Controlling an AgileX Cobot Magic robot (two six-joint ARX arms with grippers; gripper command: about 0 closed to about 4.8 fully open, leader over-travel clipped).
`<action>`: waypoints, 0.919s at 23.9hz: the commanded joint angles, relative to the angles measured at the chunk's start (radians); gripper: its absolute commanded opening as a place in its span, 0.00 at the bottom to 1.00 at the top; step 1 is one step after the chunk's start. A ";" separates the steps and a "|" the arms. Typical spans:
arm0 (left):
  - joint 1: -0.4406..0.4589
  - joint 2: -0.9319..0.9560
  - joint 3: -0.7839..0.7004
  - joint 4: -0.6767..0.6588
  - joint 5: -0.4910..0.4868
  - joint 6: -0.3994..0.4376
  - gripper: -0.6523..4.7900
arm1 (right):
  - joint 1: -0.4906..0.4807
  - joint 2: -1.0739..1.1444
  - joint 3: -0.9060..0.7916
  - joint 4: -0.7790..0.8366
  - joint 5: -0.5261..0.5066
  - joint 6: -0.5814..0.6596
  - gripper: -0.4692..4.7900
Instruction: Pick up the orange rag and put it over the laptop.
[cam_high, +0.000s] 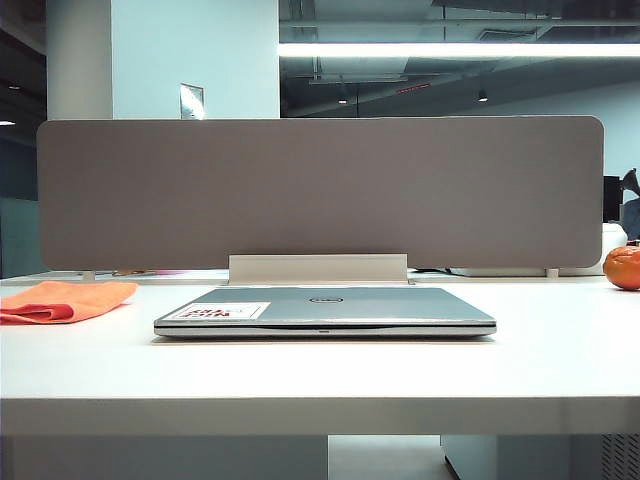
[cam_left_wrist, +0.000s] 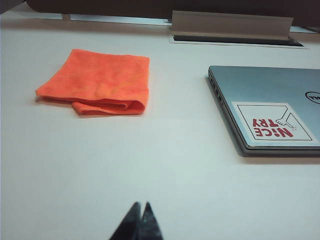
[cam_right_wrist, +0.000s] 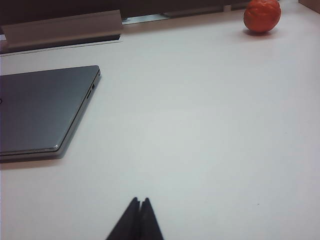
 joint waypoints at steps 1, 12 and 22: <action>0.001 0.001 0.001 -0.008 0.006 -0.002 0.11 | -0.001 -0.002 -0.006 0.011 0.002 -0.003 0.08; 0.001 0.001 0.001 -0.006 0.006 -0.002 0.11 | -0.001 -0.002 -0.006 0.017 0.001 -0.003 0.08; 0.001 0.001 0.001 -0.007 0.006 -0.002 0.11 | -0.001 -0.002 -0.006 0.019 -0.037 -0.003 0.08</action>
